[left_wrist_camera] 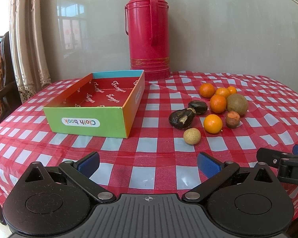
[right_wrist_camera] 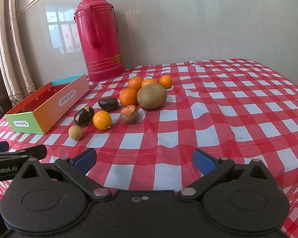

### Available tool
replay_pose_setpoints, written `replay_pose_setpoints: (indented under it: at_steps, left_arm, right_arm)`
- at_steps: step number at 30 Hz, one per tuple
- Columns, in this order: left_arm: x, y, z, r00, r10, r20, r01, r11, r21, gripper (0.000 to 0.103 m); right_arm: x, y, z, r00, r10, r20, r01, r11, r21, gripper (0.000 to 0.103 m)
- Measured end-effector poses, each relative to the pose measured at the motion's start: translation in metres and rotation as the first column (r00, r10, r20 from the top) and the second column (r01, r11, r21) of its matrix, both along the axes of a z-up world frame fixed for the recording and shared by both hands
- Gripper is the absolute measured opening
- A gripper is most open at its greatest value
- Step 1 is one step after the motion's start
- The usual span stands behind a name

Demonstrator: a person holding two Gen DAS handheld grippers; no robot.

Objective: Organize fruits

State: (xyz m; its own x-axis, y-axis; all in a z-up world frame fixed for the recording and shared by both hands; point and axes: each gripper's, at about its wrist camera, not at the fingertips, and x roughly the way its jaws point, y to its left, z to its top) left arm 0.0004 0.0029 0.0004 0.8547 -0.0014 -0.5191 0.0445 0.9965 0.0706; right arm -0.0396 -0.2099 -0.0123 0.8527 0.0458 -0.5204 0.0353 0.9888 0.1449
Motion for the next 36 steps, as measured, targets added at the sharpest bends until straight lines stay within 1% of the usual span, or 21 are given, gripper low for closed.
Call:
replay_pose_setpoints:
  at_steps: [27, 36]
  left_arm:
    - [-0.0005, -0.0004, 0.0011, 1.000, 0.001, 0.006, -0.001, 1.000, -0.003, 0.103]
    - [-0.0044, -0.0019, 0.0023, 1.000, -0.011, 0.019, 0.011, 1.000, 0.012, 0.103]
  right_arm:
    - [-0.0006, -0.0011, 0.0008, 1.000, 0.001, 0.003, -0.001, 1.000, 0.007, 0.098]
    - [-0.0032, -0.0044, 0.0027, 1.000, -0.002, 0.011, 0.002, 1.000, 0.030, 0.097]
